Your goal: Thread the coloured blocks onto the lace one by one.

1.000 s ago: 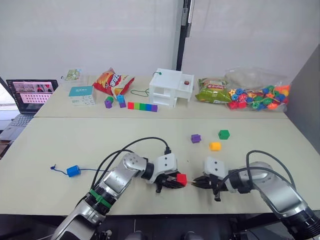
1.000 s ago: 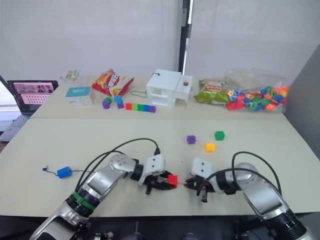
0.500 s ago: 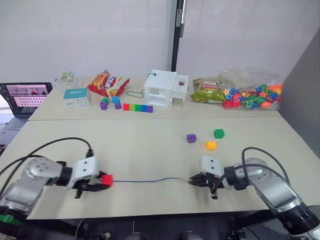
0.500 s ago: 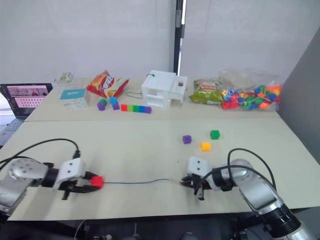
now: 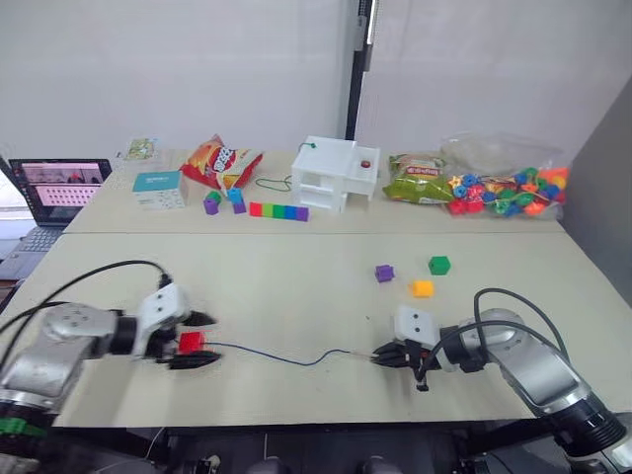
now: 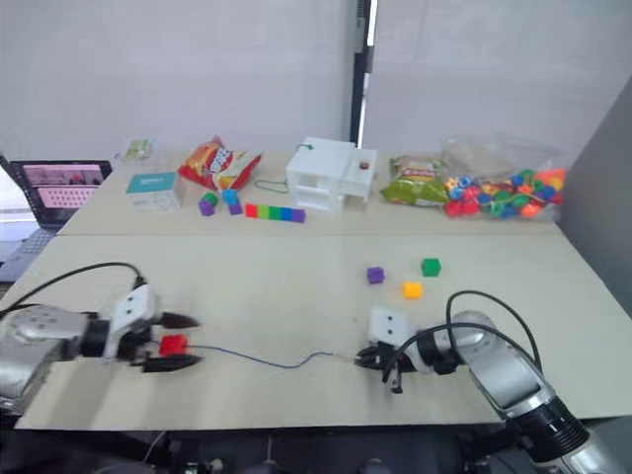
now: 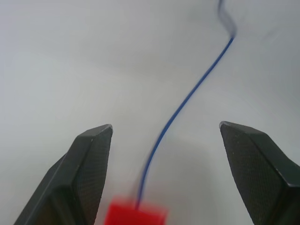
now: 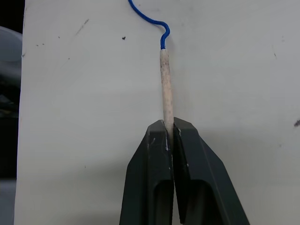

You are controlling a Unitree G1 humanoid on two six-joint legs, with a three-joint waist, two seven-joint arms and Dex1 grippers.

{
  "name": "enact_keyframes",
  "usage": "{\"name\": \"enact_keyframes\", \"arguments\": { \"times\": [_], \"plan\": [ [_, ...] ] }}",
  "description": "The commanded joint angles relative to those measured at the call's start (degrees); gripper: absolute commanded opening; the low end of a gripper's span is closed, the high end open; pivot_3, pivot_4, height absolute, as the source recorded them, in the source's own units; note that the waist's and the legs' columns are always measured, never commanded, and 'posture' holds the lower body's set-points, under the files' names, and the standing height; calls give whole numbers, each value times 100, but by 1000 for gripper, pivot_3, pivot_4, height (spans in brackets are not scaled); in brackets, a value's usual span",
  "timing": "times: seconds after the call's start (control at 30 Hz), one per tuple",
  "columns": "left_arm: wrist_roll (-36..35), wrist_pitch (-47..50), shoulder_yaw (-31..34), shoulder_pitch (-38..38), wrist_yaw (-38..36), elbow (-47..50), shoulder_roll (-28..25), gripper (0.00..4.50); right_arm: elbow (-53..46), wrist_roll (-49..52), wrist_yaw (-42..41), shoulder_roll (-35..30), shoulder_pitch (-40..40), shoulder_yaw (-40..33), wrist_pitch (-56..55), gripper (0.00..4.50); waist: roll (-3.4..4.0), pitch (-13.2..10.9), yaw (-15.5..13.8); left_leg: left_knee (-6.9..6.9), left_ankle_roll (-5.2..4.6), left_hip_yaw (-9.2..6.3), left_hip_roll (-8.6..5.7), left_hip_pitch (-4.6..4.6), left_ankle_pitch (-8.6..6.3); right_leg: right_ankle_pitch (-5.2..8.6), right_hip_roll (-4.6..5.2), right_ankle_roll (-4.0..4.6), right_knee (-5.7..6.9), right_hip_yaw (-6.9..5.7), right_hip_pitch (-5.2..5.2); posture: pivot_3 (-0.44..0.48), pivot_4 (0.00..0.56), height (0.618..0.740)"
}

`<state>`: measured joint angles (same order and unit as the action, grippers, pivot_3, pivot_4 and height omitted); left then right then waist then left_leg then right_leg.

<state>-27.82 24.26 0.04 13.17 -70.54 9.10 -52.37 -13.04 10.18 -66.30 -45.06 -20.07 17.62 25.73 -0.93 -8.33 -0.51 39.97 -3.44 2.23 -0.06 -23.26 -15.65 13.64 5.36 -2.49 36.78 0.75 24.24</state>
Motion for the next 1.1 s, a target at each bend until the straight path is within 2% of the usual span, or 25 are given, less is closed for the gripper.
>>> {"name": "enact_keyframes", "arguments": {
  "times": [0.03, 0.13, 0.2, 0.27, 0.47, 0.63, 0.77, 1.03, 1.1],
  "plan": [
    [-268, 573, -417, 99, 352, 910, 404, 3853, -151, -9, -36, 16, -112, 14, 19, 0, 1, 0, -3, -1, 0, 1, -2, 1, 0, 0, 1, 0, -2, 3, -1, 0, 150, 740],
    [-40, 654, -797, 195, 563, 1080, 729, 3853, -141, -20, -32, 41, -159, 51, 33, 0, -1, 0, -5, -3, 0, 2, -3, 7, 0, 0, -4, 1, -4, 5, -3, 0, 150, 740],
    [758, 55, -1630, 550, 804, 591, 1387, 3853, -145, -14, -15, 85, -222, 99, 58, 0, 0, 0, -19, -2, 0, 2, -4, 9, 0, 1, -8, 2, -4, 4, -4, 0, 150, 740],
    [1199, -395, -2006, 810, 1001, 63, 1918, 3853, -138, -25, -8, 101, -251, 131, 53, 0, 0, 0, -76, 2, 1, 2, -14, 13, 3, 0, -5, 1, -8, 3, -14, 0, 150, 740],
    [1609, -1114, -2218, 1164, 918, -998, 2454, 3853, -155, -30, 0, 145, -306, 160, 99, 0, -7, 0, -19, 11, 0, 2, -8, 5, 2, 1, -14, 3, -6, 4, -4, 0, 150, 740],
    [1569, -1187, -2115, 1197, 775, -1197, 2597, 3853, -204, -10, 21, 149, -292, 128, 145, 0, -7, 0, -17, 12, -1, 2, -9, 4, 1, 1, -9, 2, -9, 5, -6, 0, 150, 740],
    [1459, -1071, -2056, 1207, 677, -1102, 2673, 2714, -228, 9, 30, 148, -266, 113, 167, 0, -7, 0, -26, 14, -1, 0, -9, 4, 2, 0, -7, 2, -8, 4, -8, 0, 150, 740],
    [1545, -957, -2058, 1247, 647, -1091, 2838, 53, -284, 47, 68, 166, -230, 93, 231, 0, -7, 0, -19, 14, -1, 0, -8, 4, 1, 0, -8, 1, -8, 4, -7, 0, 150, 740],
    [1540, -915, -2055, 1236, 645, -1051, 2872, 19, -295, 52, 77, 161, -217, 86, 241, 0, -7, 0, -21, 14, -1, -1, -9, 4, 1, 0, -8, 1, -7, 4, -7, 0, 150, 740]
  ]
}}
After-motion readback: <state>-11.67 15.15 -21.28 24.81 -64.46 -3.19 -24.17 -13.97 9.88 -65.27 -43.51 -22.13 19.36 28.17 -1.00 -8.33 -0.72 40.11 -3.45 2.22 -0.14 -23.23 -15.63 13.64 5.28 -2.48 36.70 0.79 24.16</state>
